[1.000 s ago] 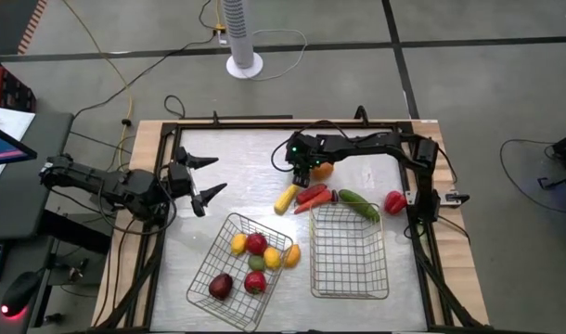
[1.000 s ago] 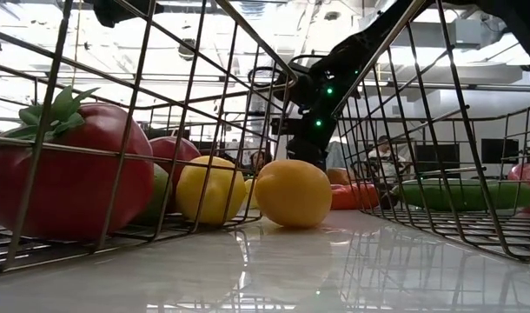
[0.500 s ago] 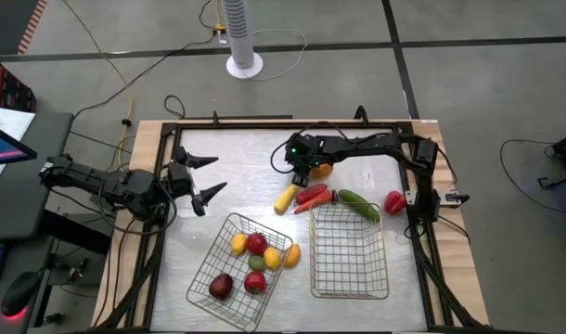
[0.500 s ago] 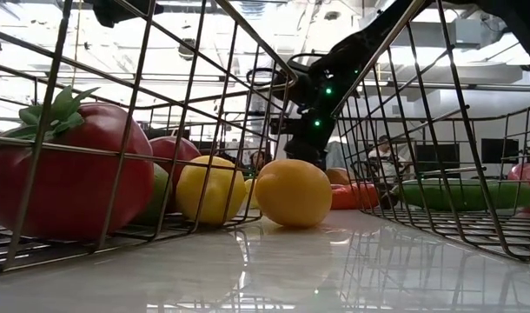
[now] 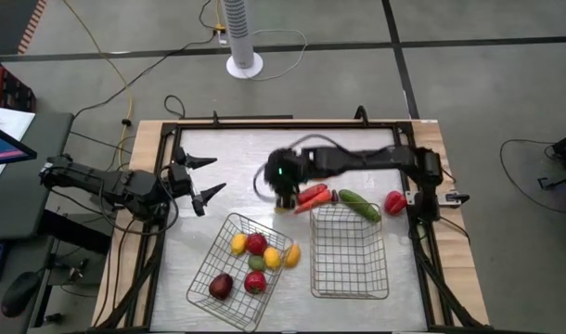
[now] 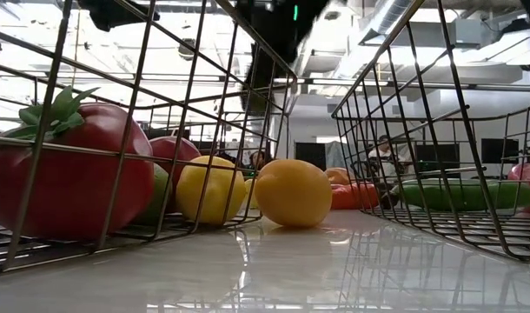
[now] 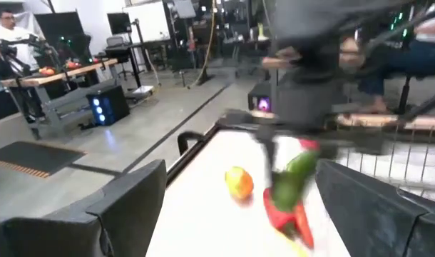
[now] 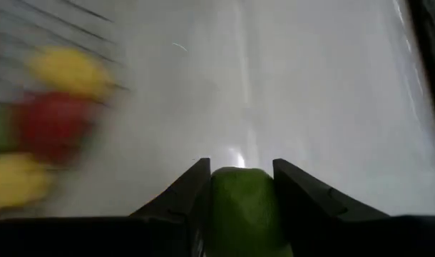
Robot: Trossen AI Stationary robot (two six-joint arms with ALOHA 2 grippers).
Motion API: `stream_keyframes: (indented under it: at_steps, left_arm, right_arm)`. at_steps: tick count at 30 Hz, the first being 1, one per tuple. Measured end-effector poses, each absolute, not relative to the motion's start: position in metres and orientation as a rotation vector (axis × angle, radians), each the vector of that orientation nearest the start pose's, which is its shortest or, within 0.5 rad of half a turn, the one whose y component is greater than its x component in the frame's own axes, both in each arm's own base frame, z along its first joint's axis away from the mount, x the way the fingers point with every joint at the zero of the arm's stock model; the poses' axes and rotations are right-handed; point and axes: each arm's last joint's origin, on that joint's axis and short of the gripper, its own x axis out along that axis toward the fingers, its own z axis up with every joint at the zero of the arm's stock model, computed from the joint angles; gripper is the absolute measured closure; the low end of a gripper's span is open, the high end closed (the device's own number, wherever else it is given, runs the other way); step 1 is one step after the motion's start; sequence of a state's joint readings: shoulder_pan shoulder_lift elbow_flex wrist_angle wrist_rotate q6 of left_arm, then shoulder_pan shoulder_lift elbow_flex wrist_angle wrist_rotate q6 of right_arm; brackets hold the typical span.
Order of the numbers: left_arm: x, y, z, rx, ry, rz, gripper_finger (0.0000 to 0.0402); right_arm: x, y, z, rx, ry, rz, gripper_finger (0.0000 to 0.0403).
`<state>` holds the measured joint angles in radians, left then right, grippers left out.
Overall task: Sort produce into baskets
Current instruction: Put the lime into the left wire basket, then put the yellow corn into the right wire basket
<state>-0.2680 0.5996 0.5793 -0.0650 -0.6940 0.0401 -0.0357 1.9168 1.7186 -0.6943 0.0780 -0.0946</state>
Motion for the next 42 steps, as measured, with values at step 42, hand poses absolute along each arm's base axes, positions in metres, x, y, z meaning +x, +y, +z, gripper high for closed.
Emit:
stream_keyframes:
  at_steps: [42]
  left_arm:
    - [0.125, -0.016, 0.304, 0.032, 0.048, 0.382, 0.0056]
  right_arm:
    - [0.441, -0.036, 0.206, -0.143, 1.213, 0.061, 0.0127]
